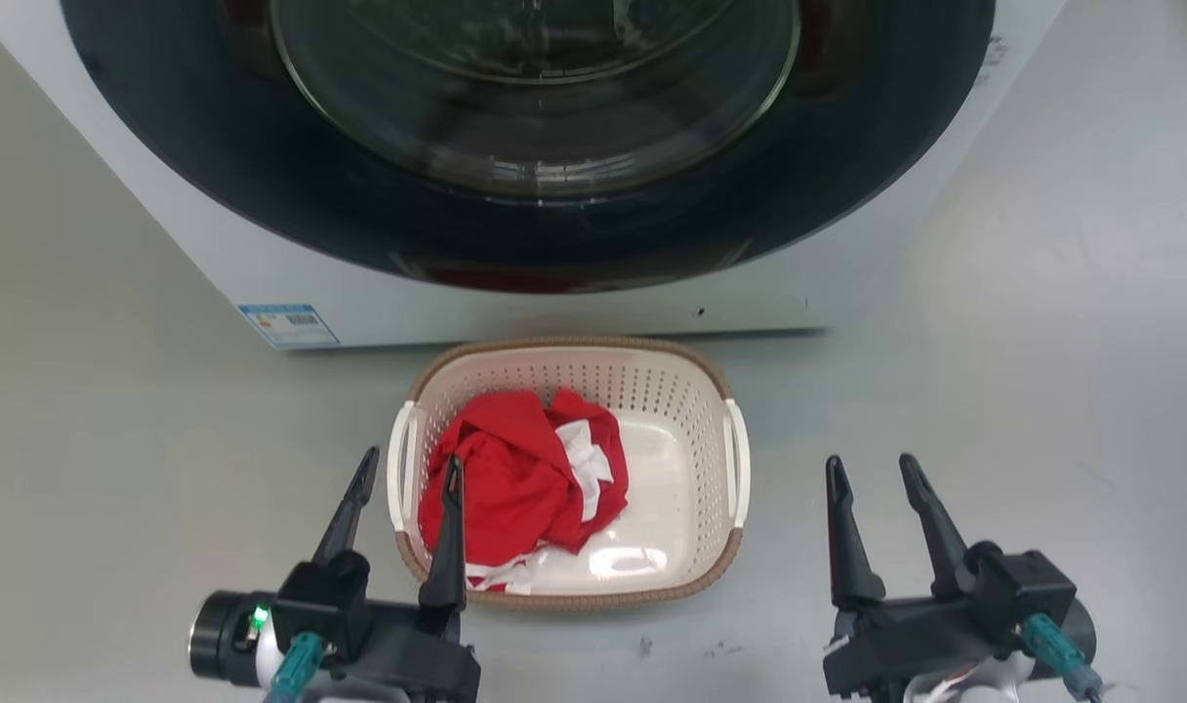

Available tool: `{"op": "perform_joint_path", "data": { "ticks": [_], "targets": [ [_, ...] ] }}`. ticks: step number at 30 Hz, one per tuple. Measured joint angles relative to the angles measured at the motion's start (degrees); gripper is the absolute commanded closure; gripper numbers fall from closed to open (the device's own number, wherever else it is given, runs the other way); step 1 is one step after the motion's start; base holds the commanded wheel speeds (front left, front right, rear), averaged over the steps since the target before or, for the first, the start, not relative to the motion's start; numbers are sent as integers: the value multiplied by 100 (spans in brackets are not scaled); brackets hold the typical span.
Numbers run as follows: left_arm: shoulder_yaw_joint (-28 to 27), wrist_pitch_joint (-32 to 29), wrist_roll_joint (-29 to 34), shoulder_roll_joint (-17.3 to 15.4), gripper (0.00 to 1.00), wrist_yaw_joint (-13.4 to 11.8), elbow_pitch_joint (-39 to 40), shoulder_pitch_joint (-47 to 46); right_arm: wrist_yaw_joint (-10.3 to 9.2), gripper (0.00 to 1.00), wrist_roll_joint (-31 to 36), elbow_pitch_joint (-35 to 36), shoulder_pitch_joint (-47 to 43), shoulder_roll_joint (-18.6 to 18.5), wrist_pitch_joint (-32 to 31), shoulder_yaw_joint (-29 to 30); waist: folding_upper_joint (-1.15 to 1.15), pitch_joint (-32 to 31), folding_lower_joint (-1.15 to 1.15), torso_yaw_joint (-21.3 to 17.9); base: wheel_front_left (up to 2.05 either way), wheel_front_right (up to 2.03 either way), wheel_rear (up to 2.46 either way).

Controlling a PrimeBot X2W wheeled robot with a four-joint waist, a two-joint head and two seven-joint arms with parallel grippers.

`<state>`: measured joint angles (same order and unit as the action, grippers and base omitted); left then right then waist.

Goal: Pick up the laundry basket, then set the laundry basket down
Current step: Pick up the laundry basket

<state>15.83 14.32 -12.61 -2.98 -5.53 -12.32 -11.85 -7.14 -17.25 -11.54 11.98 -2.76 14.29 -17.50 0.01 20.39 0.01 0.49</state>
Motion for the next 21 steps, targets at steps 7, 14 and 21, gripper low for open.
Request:
{"op": "perform_joint_path", "data": {
  "ticks": [7,14,21],
  "targets": [
    [2,18,0,32,0,7,-372,-492,1,0,18,-264,565,-9,0,-69,0,593,0,5,0,0,0],
    [-14,18,0,47,0,51,-784,-1002,1,0,-63,-634,1078,-26,1,7,0,1189,0,24,0,0,0],
    [-85,18,-20,68,0,49,-1182,-1574,1,0,-42,-967,1678,-35,2,58,0,1790,0,53,0,0,0]
  ]
}}
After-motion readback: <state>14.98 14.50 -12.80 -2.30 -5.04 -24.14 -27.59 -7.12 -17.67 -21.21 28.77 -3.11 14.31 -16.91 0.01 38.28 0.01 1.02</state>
